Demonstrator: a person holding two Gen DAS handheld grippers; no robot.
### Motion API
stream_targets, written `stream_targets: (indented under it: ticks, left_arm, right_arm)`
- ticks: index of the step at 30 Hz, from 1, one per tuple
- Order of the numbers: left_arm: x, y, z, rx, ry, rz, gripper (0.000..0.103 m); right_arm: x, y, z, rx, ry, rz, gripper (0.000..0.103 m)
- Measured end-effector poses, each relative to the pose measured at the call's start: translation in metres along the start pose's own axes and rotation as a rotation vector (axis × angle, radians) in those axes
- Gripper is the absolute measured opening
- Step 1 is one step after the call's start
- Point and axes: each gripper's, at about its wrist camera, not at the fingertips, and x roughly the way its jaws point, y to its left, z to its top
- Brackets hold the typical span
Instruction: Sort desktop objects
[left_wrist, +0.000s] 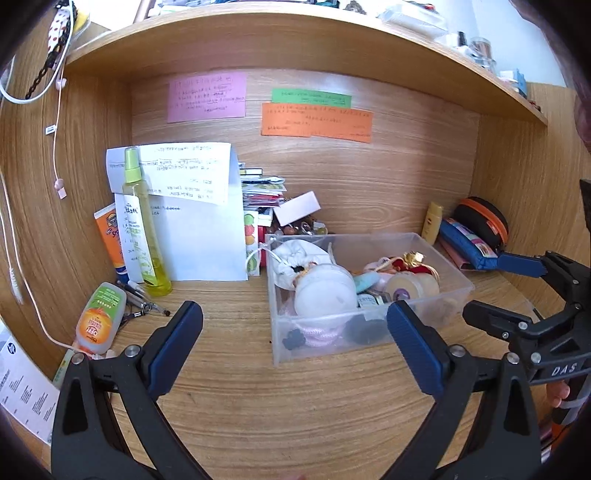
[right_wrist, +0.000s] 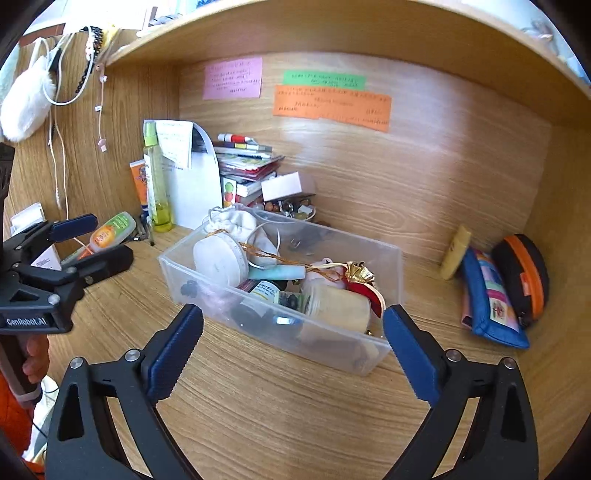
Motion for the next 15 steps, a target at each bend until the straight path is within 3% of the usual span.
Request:
stream_targets:
  ticks: [6, 15]
  left_arm:
    - [-0.006, -0.007, -0.009, 0.006, 0.006, 0.018, 0.101]
    - [-0.014, -0.005, -0.016, -0.033, 0.008, 0.003, 0.101]
  right_arm:
    - [-0.014, 0.009, -0.016, 0.041, -0.051, 0.007, 0.103]
    - [-0.008, 0.0, -0.021, 0.073, -0.013, 0.002, 0.103]
